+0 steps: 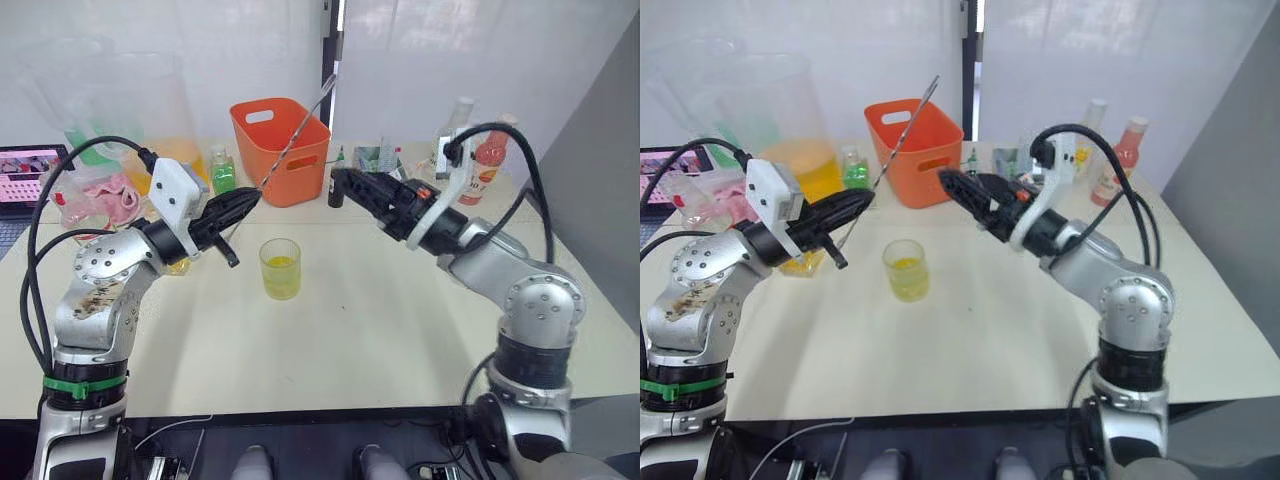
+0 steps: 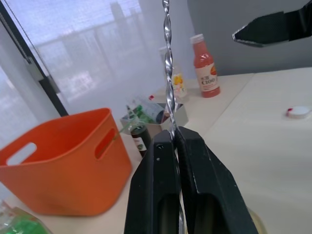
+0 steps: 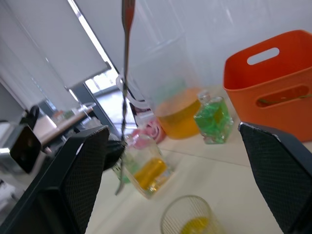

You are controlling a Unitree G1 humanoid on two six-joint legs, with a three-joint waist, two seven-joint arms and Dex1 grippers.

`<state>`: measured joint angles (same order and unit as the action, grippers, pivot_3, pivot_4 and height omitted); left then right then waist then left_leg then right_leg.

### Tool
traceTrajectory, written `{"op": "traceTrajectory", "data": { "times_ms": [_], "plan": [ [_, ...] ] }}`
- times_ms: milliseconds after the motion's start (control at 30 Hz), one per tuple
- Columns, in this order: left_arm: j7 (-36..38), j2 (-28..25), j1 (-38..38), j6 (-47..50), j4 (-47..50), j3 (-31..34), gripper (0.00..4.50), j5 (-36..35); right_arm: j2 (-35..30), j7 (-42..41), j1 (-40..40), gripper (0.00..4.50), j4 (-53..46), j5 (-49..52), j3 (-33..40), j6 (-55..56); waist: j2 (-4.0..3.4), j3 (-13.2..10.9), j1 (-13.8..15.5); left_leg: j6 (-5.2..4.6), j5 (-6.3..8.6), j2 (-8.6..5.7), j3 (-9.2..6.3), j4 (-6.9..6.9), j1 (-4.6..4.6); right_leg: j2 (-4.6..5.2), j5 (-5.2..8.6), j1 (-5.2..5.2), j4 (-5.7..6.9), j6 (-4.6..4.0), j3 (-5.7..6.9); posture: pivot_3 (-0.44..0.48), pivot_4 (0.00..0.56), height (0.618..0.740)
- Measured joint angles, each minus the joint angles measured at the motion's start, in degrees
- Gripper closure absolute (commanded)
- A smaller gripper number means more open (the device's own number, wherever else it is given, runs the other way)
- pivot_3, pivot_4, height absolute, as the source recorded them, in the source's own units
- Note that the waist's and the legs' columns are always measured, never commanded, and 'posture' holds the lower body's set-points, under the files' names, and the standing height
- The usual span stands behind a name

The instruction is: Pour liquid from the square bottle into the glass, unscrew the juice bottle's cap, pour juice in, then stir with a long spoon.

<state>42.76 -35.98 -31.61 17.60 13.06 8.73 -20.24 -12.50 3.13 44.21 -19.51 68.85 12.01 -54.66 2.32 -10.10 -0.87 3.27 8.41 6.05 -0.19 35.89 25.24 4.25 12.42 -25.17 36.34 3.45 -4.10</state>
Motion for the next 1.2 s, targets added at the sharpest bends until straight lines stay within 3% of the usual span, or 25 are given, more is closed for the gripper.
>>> {"op": "traceTrajectory", "data": {
  "times_ms": [333,633,667,1033,1200],
  "plan": [
    [-4.7,2.2,0.7,-4.3,1.0,-5.1,4.44,7.3,8.3,9.9,5.8,0.0,3.5,-2.8,-1.9,4.6,-0.01,0.0,0.0,-0.01,0.0,0.0,0.0,0.0,0.03,0.01,0.0,-0.01,-0.02,0.01,0.0,0.0,0.15,0.703],
    [-7.3,4.2,0.8,-2.3,2.3,-5.6,4.44,7.9,13.4,10.8,6.8,0.0,6.9,-7.1,-2.8,8.4,-0.02,0.0,0.0,-0.01,0.0,0.01,-0.02,-0.01,0.05,-0.01,0.0,-0.03,-0.02,0.01,0.01,0.0,0.15,0.703],
    [-7.3,4.2,0.8,-2.2,2.3,-5.6,4.5,7.9,13.7,10.6,6.8,0.55,7.1,-7.2,-2.8,8.6,-0.02,0.0,0.0,-0.01,0.0,0.01,-0.02,-0.01,0.05,-0.01,0.0,-0.03,-0.02,0.01,0.01,0.0,0.15,0.703],
    [-7.5,5.8,0.8,-1.0,2.5,-6.5,4.5,7.8,16.4,9.9,6.8,4.29,7.7,-9.1,-3.0,10.6,-0.02,0.0,-0.1,-0.01,0.0,0.01,-0.02,-0.01,0.06,0.0,0.0,-0.03,-0.04,0.02,0.02,0.0,0.15,0.703],
    [-7.8,6.0,0.8,-0.4,3.2,-6.4,4.5,7.7,16.7,9.5,6.8,4.45,8.5,-10.1,-2.7,11.2,-0.05,0.0,-0.1,-0.01,0.0,0.03,-0.04,-0.02,0.08,-0.03,0.0,-0.04,-0.06,0.02,0.03,0.0,0.15,0.703]
  ]
}}
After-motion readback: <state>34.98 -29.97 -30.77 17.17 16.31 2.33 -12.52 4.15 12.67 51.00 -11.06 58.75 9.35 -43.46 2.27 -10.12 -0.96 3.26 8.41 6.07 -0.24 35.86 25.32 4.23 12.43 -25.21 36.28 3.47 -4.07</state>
